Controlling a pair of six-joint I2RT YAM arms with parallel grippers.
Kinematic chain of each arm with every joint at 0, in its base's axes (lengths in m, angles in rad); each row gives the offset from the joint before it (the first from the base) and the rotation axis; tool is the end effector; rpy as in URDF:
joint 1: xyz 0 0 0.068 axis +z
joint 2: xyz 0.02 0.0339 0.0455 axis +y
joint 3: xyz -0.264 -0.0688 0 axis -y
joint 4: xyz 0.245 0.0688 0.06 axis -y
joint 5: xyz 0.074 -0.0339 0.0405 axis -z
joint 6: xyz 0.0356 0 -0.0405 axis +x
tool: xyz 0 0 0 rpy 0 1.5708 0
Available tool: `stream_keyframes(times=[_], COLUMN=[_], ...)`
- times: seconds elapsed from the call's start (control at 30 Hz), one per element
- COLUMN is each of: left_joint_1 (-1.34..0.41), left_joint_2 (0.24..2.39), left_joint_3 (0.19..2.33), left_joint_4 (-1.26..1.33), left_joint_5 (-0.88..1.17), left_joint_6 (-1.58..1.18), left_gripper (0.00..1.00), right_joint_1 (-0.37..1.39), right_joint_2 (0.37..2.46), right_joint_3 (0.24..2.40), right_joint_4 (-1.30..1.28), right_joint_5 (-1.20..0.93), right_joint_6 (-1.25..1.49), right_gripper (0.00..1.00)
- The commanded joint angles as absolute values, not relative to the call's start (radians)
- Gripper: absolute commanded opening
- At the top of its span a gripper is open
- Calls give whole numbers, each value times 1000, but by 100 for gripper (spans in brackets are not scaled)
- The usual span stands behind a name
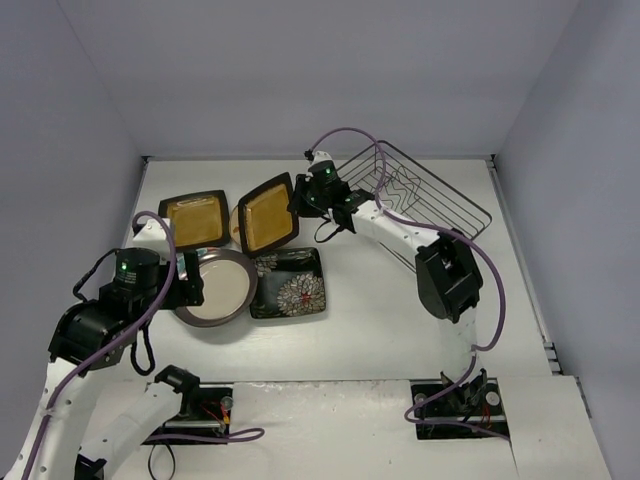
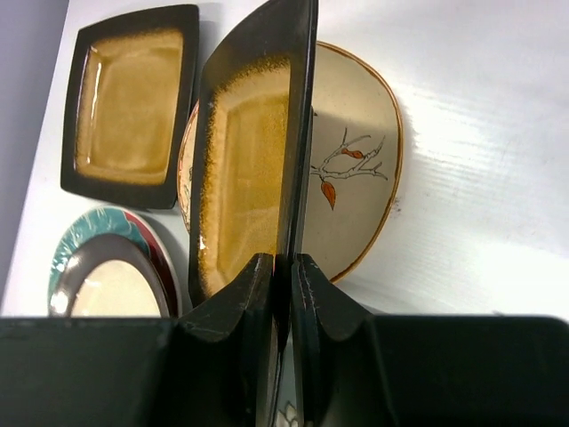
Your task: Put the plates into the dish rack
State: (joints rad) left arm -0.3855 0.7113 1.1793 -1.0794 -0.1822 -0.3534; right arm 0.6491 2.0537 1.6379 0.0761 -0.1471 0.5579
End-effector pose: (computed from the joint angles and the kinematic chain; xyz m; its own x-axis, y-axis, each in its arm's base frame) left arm 0.0959 -0.0320 0.3873 -0.5794 -0.1322 -0.8042 0.0339 0.9820 -0.1858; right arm 0.3903 0.3027 0.2668 -0.6000 0.2021 -0.7740 -0.4601 0.7043 0.5406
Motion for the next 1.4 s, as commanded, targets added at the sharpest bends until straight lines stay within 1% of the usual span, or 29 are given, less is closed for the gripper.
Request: stream_keyframes(times=[0.0,0.17,0.37,0.43,0.73,0.93,1.07,1.37], left_joint_1=[-390,-390,-390,-390,-388,-390,-390,-390], left_joint_2=[738,745,758,762,773,772,767,773], left_joint_3=[1207,1207,1204,1203,1203,1193,1192,1189], left_joint_4=[-1012,-993,-977,-973,-962,-962,-962,-954], left_joint_5=[-176,-176,-178,-176,-173,-170,-170,-176], left_joint_6=[-354,-350,-342,-341,-341,-345,-347,-345], left_gripper=[80,80,80,80,80,80,80,80], right_joint_1=[653,655,655,655,657,650,621,445], right_joint_2=[1922,1905,1861,1858,1829,1827,1809,1741], right_joint_3=[1709,1758,1804,1815,1847,1898,1908,1963], right_joint_4=[173,181,192,196,262,242,242,250], right_joint_5=[-158,-184,-199,-234,-232,-213,-206,-278], right_joint_6=[396,266,51,-26,-182,-307,-373,-442], right_gripper=[0,0,0,0,0,0,0,0])
